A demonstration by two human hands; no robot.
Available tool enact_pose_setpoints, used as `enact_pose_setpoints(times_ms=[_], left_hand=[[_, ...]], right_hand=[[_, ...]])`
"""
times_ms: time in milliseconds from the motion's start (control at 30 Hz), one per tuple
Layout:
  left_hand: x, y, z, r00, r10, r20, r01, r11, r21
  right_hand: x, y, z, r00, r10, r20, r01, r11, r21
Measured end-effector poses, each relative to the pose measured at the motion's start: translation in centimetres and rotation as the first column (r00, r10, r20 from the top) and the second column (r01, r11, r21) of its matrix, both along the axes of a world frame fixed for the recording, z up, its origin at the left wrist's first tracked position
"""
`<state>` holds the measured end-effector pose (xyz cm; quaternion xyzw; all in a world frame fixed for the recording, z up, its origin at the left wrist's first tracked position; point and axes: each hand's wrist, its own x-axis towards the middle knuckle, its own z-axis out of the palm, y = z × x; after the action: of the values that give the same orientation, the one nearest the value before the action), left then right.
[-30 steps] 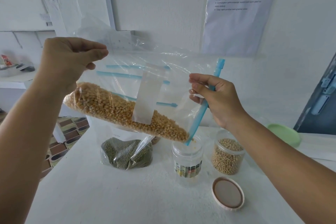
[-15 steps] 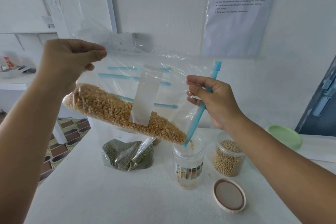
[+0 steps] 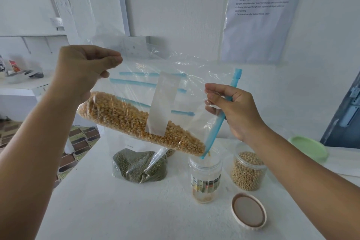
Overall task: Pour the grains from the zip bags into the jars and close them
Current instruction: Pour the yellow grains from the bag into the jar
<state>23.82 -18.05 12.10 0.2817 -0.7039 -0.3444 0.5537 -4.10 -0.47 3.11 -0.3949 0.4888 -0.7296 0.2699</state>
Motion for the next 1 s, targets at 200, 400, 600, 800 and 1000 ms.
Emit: enact_pose_setpoints(times_ms=[200, 400, 600, 800, 1000], left_hand=[[-0.1, -0.17, -0.32, 1.0, 0.0, -0.012, 0.0, 1.0, -0.019], [0.12, -0.25, -0.56, 1.0, -0.026, -0.014, 0.026, 0.999, -0.03], [0.32, -0.39, -0.58, 0.999, -0.037, -0.02, 0.036, 0.999, -0.032], [0.28, -0.28, -0.46, 0.999, -0.039, -0.01, 0.039, 0.998, -0.043], [0.34, -0.45, -0.05, 0.999, -0.048, -0.015, 0.048, 0.998, -0.041]], right_hand=[[-0.09, -0.07, -0.22, 1.0, -0.005, -0.015, 0.005, 1.0, 0.01], [0.03, -0.23, -0.36, 1.0, -0.004, -0.005, 0.004, 1.0, 0.001], [0.09, -0.2, -0.43, 1.0, -0.007, -0.023, 0.007, 1.0, 0.012], [0.17, -0.16, -0.08, 1.0, -0.01, -0.015, 0.01, 1.0, 0.002], [0.21, -0.15, -0.1, 1.0, -0.01, -0.02, 0.01, 1.0, -0.005]])
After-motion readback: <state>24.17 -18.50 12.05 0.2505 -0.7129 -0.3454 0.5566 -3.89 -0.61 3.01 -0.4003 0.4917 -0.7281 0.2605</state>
